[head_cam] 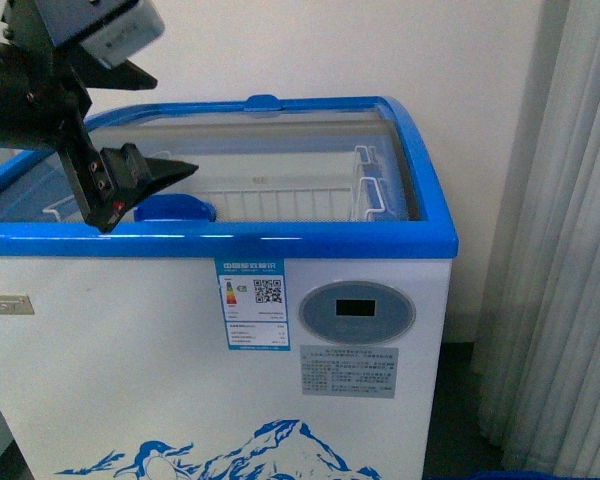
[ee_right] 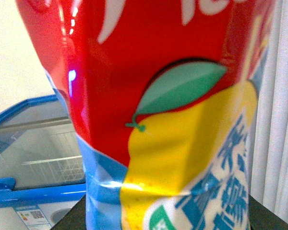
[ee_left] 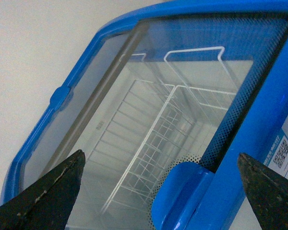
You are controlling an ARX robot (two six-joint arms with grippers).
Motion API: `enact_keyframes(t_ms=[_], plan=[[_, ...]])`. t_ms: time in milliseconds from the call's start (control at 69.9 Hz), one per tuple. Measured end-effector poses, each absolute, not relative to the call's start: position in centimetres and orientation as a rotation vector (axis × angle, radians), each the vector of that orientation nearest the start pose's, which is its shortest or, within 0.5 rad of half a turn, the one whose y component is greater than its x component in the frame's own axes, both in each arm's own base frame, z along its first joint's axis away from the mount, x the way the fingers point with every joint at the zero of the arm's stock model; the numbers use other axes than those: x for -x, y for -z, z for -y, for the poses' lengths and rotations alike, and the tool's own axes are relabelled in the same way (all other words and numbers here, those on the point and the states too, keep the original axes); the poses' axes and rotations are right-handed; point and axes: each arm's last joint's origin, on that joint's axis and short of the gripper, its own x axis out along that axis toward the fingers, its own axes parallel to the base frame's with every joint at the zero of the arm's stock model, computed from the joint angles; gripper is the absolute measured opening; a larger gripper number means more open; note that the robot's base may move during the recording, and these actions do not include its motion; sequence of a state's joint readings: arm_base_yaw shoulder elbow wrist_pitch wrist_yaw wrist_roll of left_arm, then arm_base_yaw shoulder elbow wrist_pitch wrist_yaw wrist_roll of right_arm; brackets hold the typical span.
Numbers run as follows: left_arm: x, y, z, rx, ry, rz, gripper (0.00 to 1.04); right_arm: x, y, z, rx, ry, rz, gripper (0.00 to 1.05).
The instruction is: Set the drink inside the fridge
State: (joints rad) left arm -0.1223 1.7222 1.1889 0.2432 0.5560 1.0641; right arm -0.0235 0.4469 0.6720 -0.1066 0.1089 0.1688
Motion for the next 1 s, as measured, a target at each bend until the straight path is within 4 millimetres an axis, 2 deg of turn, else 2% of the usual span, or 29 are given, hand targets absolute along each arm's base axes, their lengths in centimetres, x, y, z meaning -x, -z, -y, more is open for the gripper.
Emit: enact_keyframes(t_ms=[272, 615, 801, 1002], plan=[[-40.3, -25.8, 5.8, -1.091, 0.822, 0.046, 0.97, -10.3, -34.2, 0.6, -0.173, 0.122, 0.129, 0.4], [-42.7, -24.2, 4.5, -1.175, 0.776, 0.028, 0.97, -10.3, -34.2, 0.6, -0.173, 0.122, 0.129, 0.4], [-45.8, -23.9, 3.7, -1.202, 0.733, 0.072, 0.97, -10.3, -34.2, 0.6, -0.173, 0.122, 0.129, 0.4], [-49.8, -24.7, 3.7, -1.235, 0.635, 0.134, 0.97, -10.3, -34.2, 0.6, -0.173, 0.122, 0.129, 0.4]])
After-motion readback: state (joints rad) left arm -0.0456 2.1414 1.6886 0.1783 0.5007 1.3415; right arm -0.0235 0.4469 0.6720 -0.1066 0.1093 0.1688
